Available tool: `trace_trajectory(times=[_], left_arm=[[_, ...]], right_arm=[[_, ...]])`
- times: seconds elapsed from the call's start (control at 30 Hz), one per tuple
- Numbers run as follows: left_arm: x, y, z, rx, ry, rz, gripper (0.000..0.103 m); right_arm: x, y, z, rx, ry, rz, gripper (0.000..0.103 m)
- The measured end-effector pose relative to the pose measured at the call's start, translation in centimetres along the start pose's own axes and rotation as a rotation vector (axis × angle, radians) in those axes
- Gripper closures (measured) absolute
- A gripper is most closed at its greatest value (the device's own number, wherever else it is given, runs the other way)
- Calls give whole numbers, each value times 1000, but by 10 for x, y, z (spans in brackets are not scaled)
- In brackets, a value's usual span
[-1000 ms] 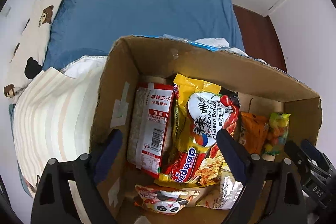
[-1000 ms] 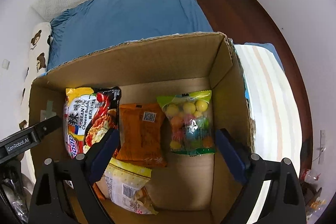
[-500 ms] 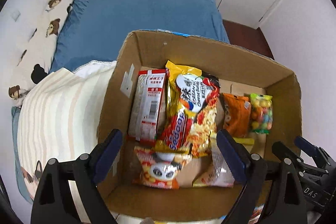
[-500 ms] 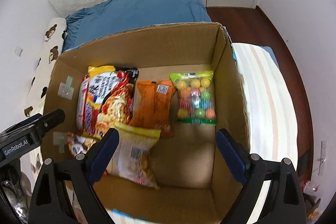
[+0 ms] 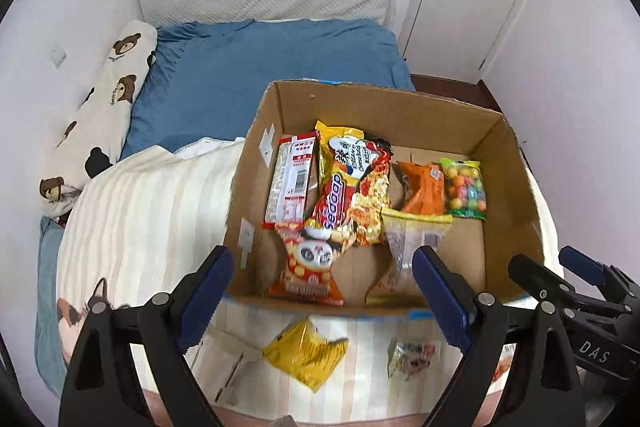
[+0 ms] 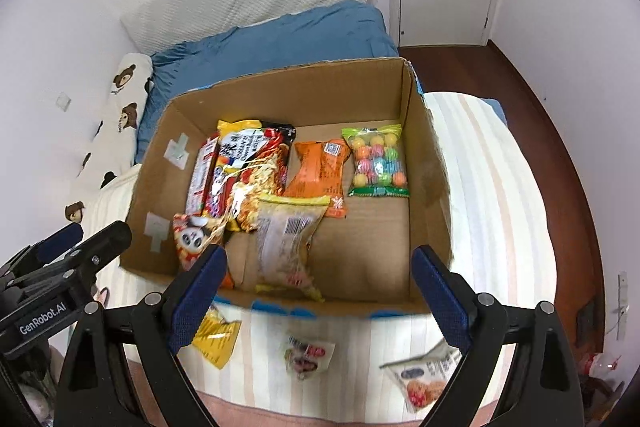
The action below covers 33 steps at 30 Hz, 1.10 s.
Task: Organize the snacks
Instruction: 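Lift both open tools out of the box back toward the bed, then grasp the yellow snack bag with left tool while right tool grasps brown pastry packet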
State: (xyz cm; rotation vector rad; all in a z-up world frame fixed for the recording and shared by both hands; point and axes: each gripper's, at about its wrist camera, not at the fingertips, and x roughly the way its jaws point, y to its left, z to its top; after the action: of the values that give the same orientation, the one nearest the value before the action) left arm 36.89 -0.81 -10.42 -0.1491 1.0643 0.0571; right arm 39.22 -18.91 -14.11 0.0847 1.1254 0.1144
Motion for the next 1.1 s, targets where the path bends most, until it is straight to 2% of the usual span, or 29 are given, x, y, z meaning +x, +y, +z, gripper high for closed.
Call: trace_trajectory(times=[0.23,0.4,0.57,0.7,0.83,1.0,1.1], left_arm=[[-33,6,-31,-22,-21,-16,11],[-48,11,-61,-28,-11,-16,11],[-42,14,-114,-9,71,-4,11],[-20,17,-166,1,180,12,11],[9,19,-215,-12,307,20,11],[32,22,-248,-46,400,20,11],[42,21,-256,-51,440,22,11]], right_arm=[[-37,11,-32,-43,-50,0,7],[-53,13,-61,-34,-32,42,7],[-48,-3,-114,-5,74,73,7],[-30,-29,-160,27,178,52,7],[-1,-73,-219,177,312,30,7],[21,-130,-286,491,363,52,8],[34,-147,-311,617,380,79,18]])
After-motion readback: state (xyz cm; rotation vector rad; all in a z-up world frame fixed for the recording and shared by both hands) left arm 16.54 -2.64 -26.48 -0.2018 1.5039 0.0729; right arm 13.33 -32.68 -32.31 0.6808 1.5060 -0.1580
